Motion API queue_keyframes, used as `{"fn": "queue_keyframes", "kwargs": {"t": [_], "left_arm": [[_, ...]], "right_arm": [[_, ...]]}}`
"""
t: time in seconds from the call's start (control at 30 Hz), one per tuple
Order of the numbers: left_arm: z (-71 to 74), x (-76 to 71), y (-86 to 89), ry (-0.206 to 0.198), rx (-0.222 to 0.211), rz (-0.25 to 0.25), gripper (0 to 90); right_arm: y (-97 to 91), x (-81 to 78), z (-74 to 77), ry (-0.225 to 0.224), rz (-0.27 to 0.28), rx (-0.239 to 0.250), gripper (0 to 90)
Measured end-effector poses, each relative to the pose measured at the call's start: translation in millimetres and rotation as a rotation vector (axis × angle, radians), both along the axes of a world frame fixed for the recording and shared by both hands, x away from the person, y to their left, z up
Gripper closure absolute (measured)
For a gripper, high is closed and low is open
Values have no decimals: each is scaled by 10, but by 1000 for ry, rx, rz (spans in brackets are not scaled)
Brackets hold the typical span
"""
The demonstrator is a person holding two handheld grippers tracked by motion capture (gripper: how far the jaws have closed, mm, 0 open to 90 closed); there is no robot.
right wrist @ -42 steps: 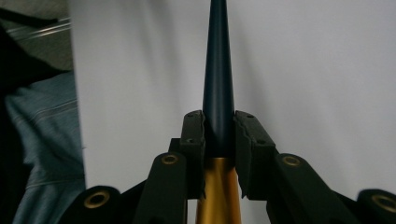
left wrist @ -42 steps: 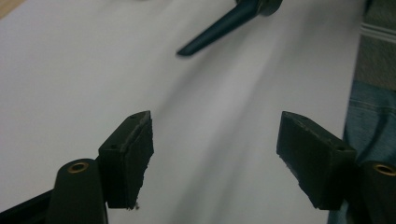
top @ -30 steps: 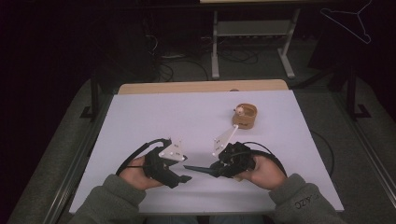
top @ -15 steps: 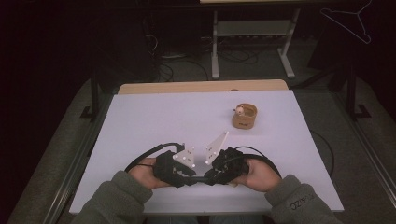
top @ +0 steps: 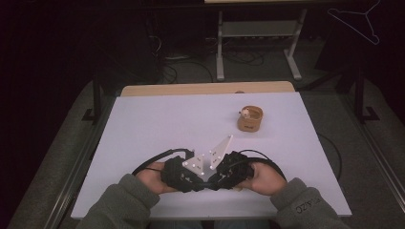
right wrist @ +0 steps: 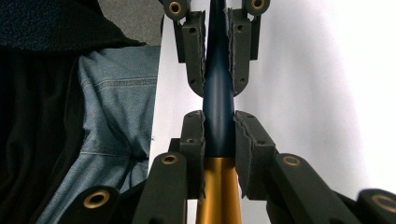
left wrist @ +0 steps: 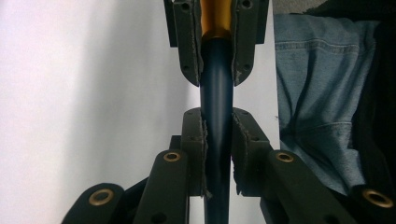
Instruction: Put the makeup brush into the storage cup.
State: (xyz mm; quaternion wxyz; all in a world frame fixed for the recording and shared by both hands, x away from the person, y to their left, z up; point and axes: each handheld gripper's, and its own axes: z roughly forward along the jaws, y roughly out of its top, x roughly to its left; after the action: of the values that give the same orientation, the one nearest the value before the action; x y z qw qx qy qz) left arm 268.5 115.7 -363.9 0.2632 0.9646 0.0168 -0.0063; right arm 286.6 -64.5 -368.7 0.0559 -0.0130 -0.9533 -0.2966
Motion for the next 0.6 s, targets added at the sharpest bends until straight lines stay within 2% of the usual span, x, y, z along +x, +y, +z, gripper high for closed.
{"fn": "queue_keyframes", "kwargs": {"t": [0.1, 0.2, 0.37, 0.4, 0.43, 0.5, 0.6], "left_arm": [[10, -11, 16, -2, -11, -1, 772], [18, -20, 23, -26, -17, -2, 773], [28, -30, 40, -26, -31, -3, 773], [33, -26, 48, -32, -31, -8, 774], [33, -33, 55, -27, -40, 2, 773], [37, -29, 72, -26, -42, 4, 774], [47, -19, 106, -36, -48, 2, 774]], "right_arm": [[-8, 5, 2, 1, 1, 18, 729], [-11, 8, 3, 3, 3, 24, 724], [-19, 3, 5, 6, 0, 29, 719], [-16, 18, 1, -9, 15, 46, 718], [-22, 7, 9, 1, 3, 38, 717], [-25, 24, 8, -12, 14, 59, 713], [-38, 39, -5, -10, 13, 56, 678]]}}
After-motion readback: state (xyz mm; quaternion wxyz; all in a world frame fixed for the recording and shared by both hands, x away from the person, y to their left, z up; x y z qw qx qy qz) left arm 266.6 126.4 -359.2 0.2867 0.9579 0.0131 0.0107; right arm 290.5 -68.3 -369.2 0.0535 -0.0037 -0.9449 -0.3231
